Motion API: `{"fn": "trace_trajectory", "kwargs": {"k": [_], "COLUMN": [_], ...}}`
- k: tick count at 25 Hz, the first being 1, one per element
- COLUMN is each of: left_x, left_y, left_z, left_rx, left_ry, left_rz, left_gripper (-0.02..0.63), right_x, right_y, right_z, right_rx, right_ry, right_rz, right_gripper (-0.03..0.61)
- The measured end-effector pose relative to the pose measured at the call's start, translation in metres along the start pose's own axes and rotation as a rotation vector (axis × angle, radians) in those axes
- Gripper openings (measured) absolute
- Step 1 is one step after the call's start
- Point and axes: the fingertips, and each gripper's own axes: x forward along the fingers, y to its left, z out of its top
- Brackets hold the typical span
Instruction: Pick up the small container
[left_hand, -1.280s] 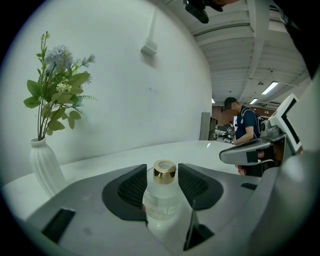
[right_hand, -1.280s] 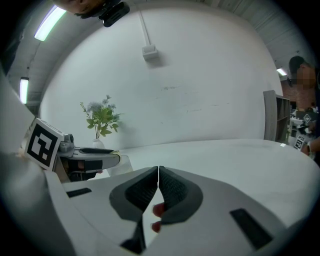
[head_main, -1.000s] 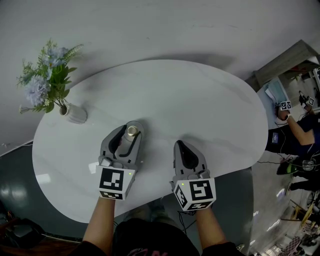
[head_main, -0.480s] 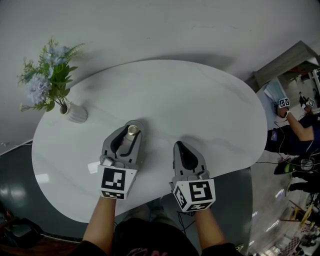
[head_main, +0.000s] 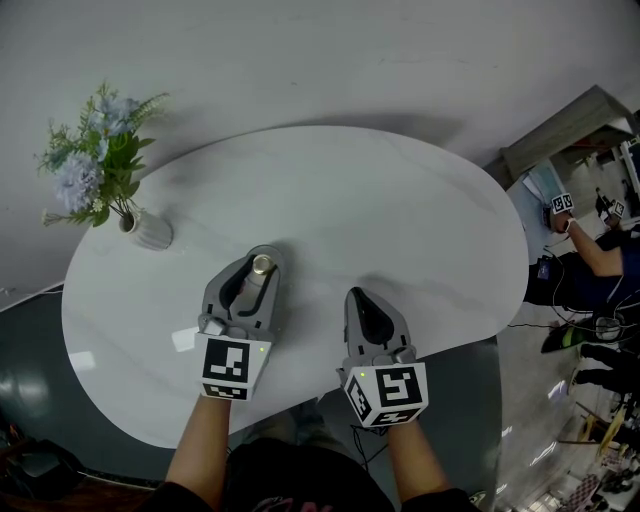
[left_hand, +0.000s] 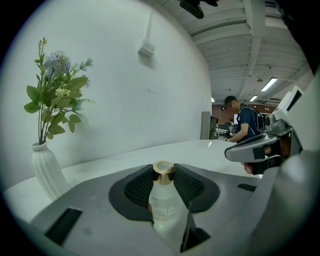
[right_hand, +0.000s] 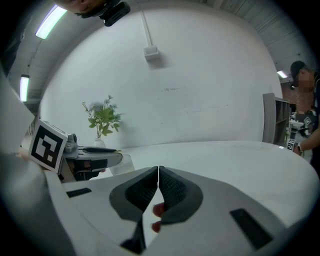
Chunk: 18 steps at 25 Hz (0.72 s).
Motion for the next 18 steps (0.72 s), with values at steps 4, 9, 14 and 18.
{"fn": "trace_trajectory", "kwargs": {"k": [4,9,14,18], "left_x": [-0.002,-0.005,-0.010,-0.015], "left_y": [0.001,0.003,0.004,0.006], "left_z": [0.001,0.001,0.005,0.009], "left_rx": [0.000,-0.003,0.004,0.004], "left_ry": [0.002,0.008,0.005,0.005], "left_rz": [0.006,0.005,0.006,0.013], "left_gripper": [0.130,0.130,0.130,0.130], "right_x": [-0.003,-0.005,-0.008,-0.011], "right_y": [0.000,0.001,0.003,0.006], "right_z": [0.003,0.006,0.008,0.012], "right_rx": [-0.001,-0.004,-0.008,-0.028], "right_ry": [-0.002,-0.009,-0.012,-0.021], "right_rz": [-0.002,-0.003,-0.003,-0.002], "right_gripper": [0.067,0.067,0.067,0.067]}}
